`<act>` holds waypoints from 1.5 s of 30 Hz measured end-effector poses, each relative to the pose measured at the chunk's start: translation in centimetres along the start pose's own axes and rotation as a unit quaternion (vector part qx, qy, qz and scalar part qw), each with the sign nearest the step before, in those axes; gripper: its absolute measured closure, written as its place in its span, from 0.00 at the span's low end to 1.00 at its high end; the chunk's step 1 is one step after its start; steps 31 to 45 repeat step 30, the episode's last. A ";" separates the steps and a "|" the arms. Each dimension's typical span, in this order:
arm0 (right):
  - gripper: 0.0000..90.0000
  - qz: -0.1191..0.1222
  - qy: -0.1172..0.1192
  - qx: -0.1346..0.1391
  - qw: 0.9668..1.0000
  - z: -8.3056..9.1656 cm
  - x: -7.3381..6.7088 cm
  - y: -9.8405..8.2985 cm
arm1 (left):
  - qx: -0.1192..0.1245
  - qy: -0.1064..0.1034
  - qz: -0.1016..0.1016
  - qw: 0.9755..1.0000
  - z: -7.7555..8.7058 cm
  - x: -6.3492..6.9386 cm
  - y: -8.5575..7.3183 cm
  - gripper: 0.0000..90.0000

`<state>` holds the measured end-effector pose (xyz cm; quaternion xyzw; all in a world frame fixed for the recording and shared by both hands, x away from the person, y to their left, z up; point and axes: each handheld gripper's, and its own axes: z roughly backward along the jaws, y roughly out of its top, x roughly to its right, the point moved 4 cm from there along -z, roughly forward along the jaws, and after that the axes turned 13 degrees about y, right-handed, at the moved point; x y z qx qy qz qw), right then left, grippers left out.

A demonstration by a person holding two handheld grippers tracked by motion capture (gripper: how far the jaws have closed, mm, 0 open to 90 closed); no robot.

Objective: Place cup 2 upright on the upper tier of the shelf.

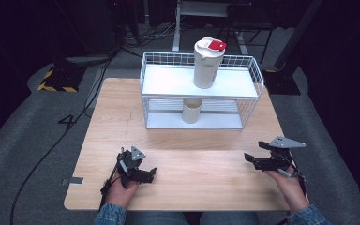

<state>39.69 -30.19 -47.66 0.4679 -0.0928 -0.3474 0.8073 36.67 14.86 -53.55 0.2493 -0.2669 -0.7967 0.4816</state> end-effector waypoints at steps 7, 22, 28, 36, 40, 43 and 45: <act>0.16 -0.014 -0.016 -0.029 0.999 -1.6 0.5 -2.7 | 0.000 0.000 0.000 1.000 0.0 0.0 0.0 0.01; 0.13 -0.020 -0.049 -0.068 0.996 -3.2 0.8 -4.5 | 0.001 0.001 -0.001 1.000 -0.1 -0.1 0.1 0.01; 0.12 -0.026 -0.057 -0.068 0.996 -3.2 0.7 -4.5 | 0.001 0.001 -0.001 1.000 -0.1 -0.1 0.1 0.01; 0.12 -0.028 -0.060 -0.067 0.996 -3.2 0.7 -4.5 | 0.001 0.000 -0.003 1.000 -0.1 -0.1 0.1 0.01; 0.12 -0.028 -0.060 -0.067 0.996 -3.2 0.7 -4.5 | 0.001 0.000 -0.003 1.000 -0.1 -0.1 0.1 0.01; 0.12 -0.028 -0.060 -0.067 0.996 -3.2 0.7 -4.5 | 0.001 0.000 -0.003 1.000 -0.1 -0.1 0.1 0.01; 0.12 -0.028 -0.060 -0.067 0.996 -3.2 0.7 -4.5 | 0.001 0.000 -0.003 1.000 -0.1 -0.1 0.1 0.01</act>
